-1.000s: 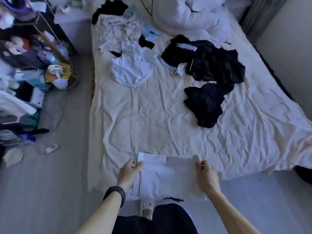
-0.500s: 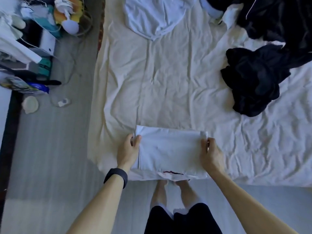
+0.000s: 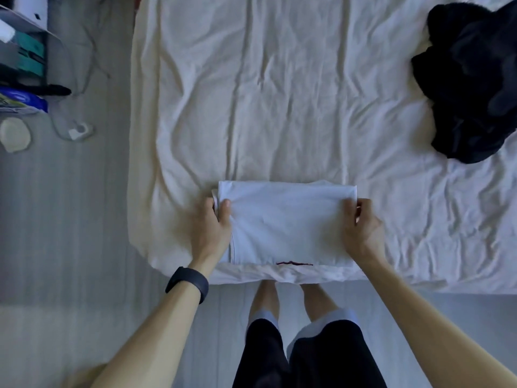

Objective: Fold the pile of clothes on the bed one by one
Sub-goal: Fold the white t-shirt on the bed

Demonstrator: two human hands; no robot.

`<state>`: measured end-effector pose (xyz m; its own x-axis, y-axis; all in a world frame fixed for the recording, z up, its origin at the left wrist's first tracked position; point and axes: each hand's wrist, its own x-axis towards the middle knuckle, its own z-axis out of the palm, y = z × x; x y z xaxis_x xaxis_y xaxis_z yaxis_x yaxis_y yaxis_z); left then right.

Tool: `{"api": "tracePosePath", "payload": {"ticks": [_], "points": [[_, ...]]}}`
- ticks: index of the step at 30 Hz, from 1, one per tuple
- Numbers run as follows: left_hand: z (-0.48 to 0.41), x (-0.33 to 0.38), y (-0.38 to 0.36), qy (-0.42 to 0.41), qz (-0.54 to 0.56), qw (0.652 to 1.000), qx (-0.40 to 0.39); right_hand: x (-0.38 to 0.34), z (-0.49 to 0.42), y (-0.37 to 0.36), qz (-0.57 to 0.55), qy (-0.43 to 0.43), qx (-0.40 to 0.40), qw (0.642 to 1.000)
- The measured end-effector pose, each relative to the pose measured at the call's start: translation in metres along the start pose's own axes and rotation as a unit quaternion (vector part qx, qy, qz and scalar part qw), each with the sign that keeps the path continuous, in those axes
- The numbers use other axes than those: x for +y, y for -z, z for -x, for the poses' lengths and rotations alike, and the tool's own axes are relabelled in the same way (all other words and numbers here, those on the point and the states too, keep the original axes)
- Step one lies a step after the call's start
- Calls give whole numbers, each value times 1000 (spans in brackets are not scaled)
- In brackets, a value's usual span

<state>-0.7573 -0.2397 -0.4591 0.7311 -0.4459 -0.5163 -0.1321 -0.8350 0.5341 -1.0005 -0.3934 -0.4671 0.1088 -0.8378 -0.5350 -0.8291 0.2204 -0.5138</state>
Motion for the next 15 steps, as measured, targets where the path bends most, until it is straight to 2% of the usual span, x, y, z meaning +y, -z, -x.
{"api": "tracePosePath", "payload": {"ticks": [2,5,9,10,11,12,13,14,15], "points": [[7,-4,4,2,-2,1000,9,-2,8,1,-2,4,-2,1000],[1,-18,2,13,-27,999,11,-1,4,-6,52,1,-34,998],[-7,-17,-6,15,-63,997,44,-1,-4,-11,68,7,-15,998],[-2,-17,-9,-34,-116,989,87,-1,0,-10,68,5,4,998],[5,-18,-12,-119,-182,967,136,2,7,-11,73,22,44,996],[15,-20,-18,-231,-241,928,164,4,17,-13,88,69,94,989],[25,-22,-25,-339,-279,886,153,5,28,-20,118,132,137,975],[32,-21,-34,-409,-297,855,115,4,40,-29,152,189,159,957],[36,-18,-42,-442,-303,841,74,3,48,-41,185,240,152,941]]}}
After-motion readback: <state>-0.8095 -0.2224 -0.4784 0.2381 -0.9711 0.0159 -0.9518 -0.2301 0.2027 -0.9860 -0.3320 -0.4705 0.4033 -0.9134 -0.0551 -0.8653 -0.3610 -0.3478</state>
